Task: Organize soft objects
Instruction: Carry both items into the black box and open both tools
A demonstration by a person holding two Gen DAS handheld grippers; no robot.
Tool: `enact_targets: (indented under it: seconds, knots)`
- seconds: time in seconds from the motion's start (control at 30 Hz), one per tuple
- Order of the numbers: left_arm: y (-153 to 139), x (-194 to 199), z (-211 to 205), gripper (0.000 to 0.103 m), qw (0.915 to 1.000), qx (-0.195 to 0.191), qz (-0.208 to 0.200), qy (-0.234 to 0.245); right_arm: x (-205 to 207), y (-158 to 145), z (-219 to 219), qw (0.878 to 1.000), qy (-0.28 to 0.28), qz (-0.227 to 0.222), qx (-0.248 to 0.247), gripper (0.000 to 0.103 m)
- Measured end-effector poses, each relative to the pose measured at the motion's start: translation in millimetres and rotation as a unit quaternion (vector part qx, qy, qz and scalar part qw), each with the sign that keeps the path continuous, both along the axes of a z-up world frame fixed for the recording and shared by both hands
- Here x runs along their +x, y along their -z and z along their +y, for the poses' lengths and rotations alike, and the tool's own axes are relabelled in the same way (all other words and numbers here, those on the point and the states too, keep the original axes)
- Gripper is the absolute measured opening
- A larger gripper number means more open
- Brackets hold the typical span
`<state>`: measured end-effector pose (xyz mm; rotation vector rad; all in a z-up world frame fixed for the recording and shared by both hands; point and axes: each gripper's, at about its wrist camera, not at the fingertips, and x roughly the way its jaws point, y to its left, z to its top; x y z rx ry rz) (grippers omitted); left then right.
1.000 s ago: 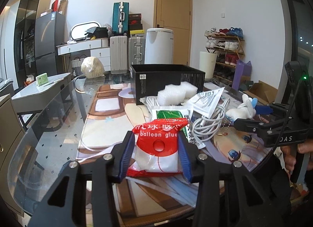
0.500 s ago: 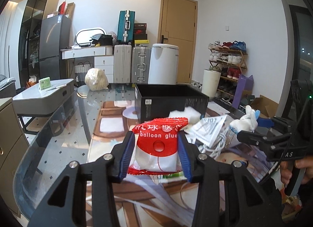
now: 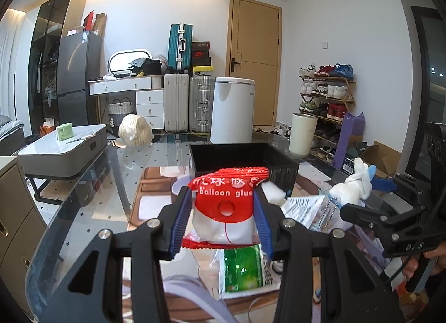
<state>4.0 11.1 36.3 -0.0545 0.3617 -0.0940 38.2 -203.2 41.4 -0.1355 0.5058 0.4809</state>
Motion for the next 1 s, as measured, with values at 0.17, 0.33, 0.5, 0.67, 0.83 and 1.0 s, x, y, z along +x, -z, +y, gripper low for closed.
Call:
enact_targets:
  seconds: [0.17,0.33,0.5,0.67,0.83,1.0]
  knots:
    - [-8.9,12.6,-4.8,0.043,1.0000,0.004,-0.002,-0.004,8.0,-7.7,1.6,1.000,-0.003,-0.006,0.006,0.091]
    - [-18.3,21.6,-9.1,0.043,0.9999,0.011,-0.005,-0.005,17.6,-17.4,4.9,1.000,-0.011,-0.013,0.013,0.091]
    - [-26.8,34.7,-11.0,0.043,0.9998,0.018,-0.003,-0.012,31.0,-23.7,9.8,1.000,-0.017,-0.014,0.012,0.091]
    - [-32.2,46.1,-10.3,0.043,0.9997,0.022,-0.005,-0.010,40.7,-23.6,12.9,1.000,-0.020,-0.011,0.013,0.091]
    - [-29.5,59.7,-7.2,0.043,0.9999,0.014,0.002,-0.005,49.7,-21.9,18.0,1.000,-0.025,-0.006,0.010,0.091]
    - [-28.9,75.2,-8.1,0.043,0.9999,0.013,0.006,-0.003,57.8,-25.0,24.7,0.999,-0.031,-0.014,0.001,0.091]
